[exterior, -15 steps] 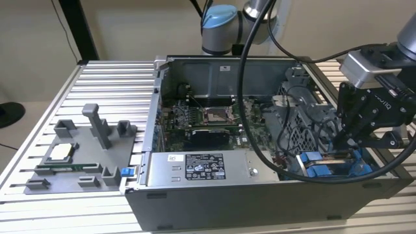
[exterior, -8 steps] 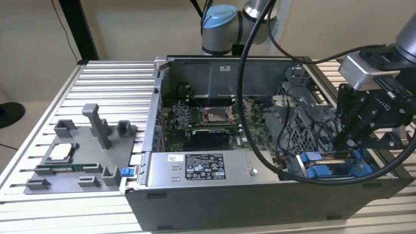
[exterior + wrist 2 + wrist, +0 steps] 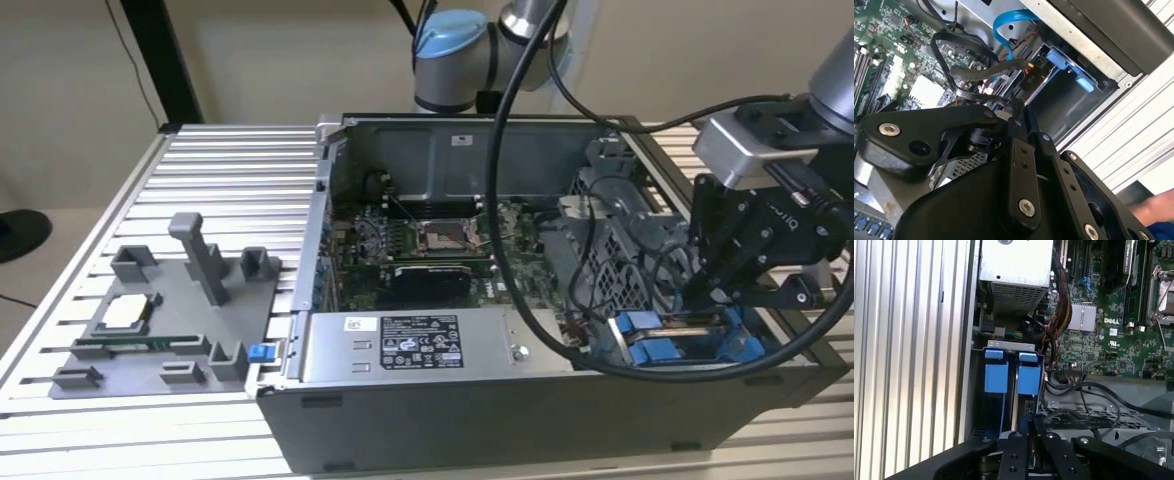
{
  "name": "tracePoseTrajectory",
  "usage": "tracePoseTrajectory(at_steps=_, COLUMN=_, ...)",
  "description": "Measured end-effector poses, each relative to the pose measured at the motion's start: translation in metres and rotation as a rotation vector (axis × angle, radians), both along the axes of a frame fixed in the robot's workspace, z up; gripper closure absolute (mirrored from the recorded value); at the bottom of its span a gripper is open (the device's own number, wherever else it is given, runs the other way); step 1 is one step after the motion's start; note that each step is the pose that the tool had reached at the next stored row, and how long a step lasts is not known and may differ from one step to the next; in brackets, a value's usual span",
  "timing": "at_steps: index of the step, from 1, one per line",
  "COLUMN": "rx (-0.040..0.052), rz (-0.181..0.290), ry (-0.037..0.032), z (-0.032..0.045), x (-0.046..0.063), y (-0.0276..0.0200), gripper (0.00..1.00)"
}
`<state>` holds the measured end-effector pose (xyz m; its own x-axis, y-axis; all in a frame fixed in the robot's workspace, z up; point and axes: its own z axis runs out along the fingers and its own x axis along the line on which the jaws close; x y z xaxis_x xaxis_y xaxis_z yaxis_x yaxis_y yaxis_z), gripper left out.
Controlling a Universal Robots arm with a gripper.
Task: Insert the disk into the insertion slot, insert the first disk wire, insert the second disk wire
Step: 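Insert the second disk wire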
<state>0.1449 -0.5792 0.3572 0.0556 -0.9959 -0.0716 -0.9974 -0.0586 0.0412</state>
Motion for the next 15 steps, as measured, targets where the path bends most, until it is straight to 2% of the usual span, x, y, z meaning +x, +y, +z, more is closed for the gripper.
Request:
tracePoseTrajectory(at_steps=10, rx=-0.0001, rz=0.0, ry=-0.0063, z=-0.0051, x=0.0, y=0.0009, gripper=1.0)
tracePoseTrajectory(at_steps=15, rx=-0.0001, rz=0.0, ry=-0.007, z=-0.0059, x=0.0, y=0.0015, gripper=1.0)
